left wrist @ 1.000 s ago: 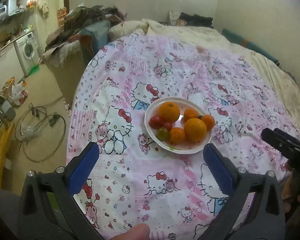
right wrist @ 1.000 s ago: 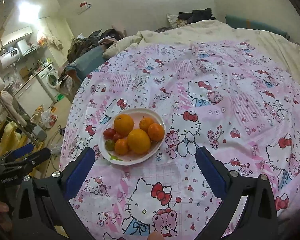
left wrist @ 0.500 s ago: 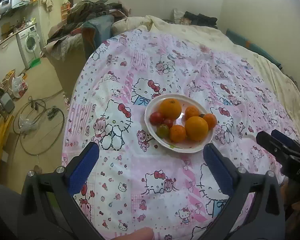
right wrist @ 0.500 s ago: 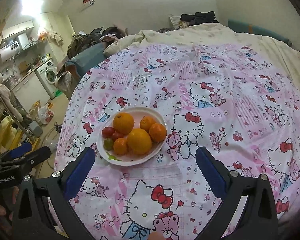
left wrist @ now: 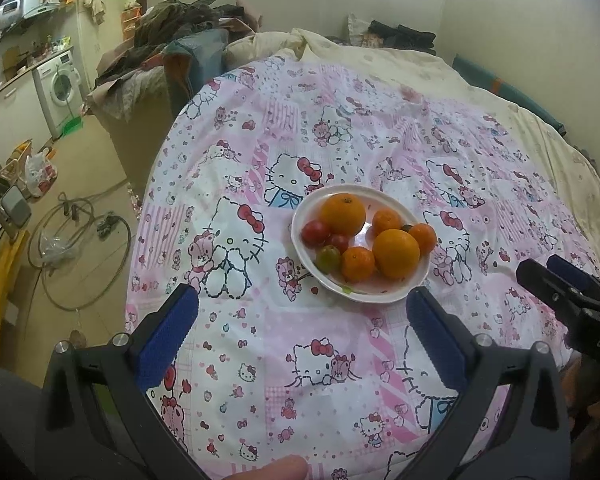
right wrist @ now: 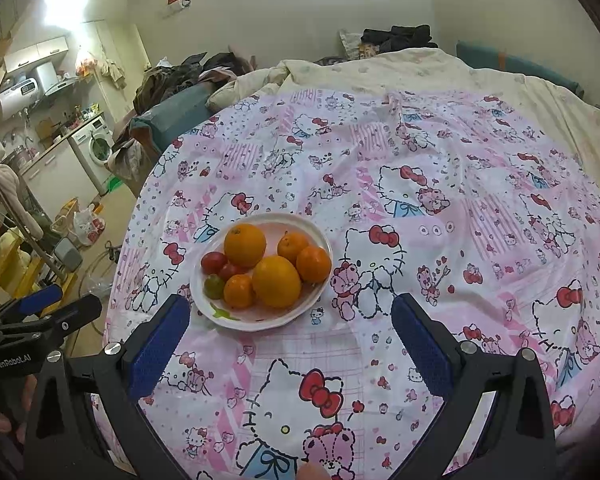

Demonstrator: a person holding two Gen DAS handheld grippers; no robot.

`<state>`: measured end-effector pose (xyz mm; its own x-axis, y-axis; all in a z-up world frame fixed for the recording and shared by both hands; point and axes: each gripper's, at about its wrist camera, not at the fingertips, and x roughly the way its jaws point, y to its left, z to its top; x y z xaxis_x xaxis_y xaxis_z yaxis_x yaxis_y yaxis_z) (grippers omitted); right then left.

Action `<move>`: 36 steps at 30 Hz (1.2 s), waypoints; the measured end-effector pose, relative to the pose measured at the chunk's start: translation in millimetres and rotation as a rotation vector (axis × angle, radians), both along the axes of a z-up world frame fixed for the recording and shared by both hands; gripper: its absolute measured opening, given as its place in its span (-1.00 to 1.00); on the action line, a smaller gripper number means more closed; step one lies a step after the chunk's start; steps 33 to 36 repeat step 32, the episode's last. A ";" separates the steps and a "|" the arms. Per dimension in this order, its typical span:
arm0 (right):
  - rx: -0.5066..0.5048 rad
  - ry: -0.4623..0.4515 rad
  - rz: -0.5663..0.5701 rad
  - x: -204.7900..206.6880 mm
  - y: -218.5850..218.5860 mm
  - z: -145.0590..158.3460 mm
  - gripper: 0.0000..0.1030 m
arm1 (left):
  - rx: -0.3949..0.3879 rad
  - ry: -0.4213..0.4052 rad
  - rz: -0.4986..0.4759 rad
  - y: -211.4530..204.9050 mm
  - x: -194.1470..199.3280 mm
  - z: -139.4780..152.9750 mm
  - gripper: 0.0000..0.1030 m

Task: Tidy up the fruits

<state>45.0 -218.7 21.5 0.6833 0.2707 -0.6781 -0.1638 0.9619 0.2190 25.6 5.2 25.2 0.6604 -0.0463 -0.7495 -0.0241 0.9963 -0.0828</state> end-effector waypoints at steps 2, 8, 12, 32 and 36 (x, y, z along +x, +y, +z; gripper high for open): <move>-0.001 0.000 0.000 0.3 -0.2 0.2 1.00 | 0.002 0.000 0.000 -0.1 0.0 0.1 0.99; 0.001 0.000 0.000 0.2 -0.3 -0.1 1.00 | 0.006 -0.001 0.001 -0.7 0.2 0.0 0.99; 0.002 0.005 0.002 0.5 -0.6 -0.1 1.00 | 0.005 0.001 0.003 -1.0 -0.1 -0.1 0.99; -0.012 -0.002 0.004 -2.5 2.2 0.7 1.00 | 0.014 0.008 0.013 2.5 3.0 -4.0 0.99; -0.012 -0.002 0.004 -2.5 2.2 0.7 1.00 | 0.014 0.008 0.013 2.5 3.0 -4.0 0.99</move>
